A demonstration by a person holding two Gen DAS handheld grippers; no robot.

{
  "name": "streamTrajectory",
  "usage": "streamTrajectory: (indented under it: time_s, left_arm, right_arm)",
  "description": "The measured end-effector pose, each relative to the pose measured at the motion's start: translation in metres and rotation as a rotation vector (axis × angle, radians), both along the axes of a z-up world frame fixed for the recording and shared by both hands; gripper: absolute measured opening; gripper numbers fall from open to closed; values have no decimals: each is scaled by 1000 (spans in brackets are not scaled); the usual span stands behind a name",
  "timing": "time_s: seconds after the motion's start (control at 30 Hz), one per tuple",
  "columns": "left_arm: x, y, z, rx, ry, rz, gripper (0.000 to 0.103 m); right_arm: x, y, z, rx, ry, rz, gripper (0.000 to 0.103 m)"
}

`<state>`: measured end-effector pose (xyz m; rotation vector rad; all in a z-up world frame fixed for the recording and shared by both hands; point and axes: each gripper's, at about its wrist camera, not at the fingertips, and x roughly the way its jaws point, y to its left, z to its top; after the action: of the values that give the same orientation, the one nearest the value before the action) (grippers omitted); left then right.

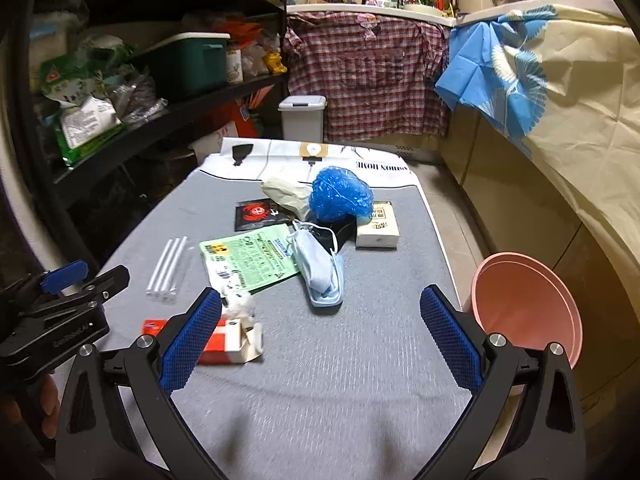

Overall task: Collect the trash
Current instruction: 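Return both tools over the table toward the remaining trash, then grasp the blue face mask with the right tool while the left tool grasps the straws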

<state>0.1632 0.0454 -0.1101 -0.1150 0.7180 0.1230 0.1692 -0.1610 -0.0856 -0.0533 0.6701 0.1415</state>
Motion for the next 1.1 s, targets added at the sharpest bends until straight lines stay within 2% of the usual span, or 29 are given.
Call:
streamTrajectory:
  time_s: [0.17, 0.53, 1.1]
  left_arm:
    - [20, 3, -14, 12, 21, 12, 65]
    - [60, 12, -41, -13, 75, 51, 65]
    - [84, 17, -67, -19, 157, 40, 65]
  right_arm:
    - [21, -2, -16, -5, 24, -29, 98]
    - [59, 0, -43, -1, 77, -62, 98]
    - [95, 10, -67, 8, 113, -76, 98]
